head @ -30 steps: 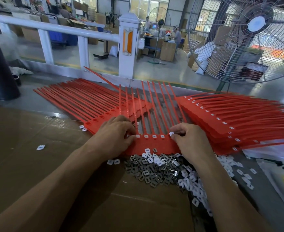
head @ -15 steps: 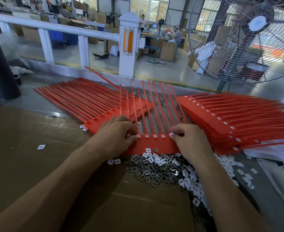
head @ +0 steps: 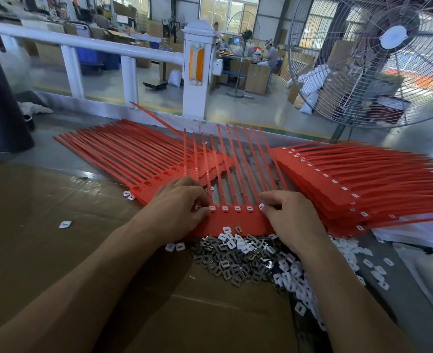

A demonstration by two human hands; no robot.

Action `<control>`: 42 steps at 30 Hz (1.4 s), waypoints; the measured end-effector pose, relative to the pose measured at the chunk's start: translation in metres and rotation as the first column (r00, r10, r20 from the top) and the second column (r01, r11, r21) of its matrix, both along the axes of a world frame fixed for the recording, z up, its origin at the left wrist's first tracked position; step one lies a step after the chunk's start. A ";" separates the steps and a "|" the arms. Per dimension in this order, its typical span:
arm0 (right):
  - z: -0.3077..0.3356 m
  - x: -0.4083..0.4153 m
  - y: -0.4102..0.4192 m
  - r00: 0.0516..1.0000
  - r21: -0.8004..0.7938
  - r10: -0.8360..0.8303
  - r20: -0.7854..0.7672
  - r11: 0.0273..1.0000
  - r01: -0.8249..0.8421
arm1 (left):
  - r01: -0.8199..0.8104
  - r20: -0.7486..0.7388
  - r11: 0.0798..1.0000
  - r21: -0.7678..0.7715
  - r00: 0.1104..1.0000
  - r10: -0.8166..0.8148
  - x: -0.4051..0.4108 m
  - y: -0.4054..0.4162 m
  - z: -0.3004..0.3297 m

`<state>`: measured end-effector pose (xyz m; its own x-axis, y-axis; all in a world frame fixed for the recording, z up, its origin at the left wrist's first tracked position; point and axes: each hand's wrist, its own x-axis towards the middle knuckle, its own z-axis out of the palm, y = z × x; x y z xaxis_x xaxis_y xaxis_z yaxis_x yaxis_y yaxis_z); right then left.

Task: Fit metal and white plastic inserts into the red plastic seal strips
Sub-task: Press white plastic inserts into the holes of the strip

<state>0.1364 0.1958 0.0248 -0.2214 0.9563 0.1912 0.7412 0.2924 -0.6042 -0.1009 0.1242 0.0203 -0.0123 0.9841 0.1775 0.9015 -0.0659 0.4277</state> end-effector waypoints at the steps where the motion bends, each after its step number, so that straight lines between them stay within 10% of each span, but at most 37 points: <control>1: 0.000 0.001 0.000 1.000 0.006 -0.014 -0.014 1.000 0.014 | -0.001 -0.001 1.000 0.002 1.000 0.001 0.000 0.000 0.000; 20: 0.016 -0.003 -0.016 0.956 0.037 -0.020 0.294 0.999 0.009 | -0.008 -0.011 1.000 -0.006 1.000 0.007 -0.001 0.000 -0.003; 29: 0.021 -0.020 -0.021 0.772 0.097 -0.002 0.636 0.992 -0.077 | -0.010 -0.012 1.000 -0.015 1.000 0.009 0.000 0.000 -0.003; 42: 0.016 0.001 -0.016 0.986 0.031 -0.040 0.159 0.999 0.035 | -0.005 0.008 1.000 0.006 1.000 0.005 -0.001 -0.002 -0.002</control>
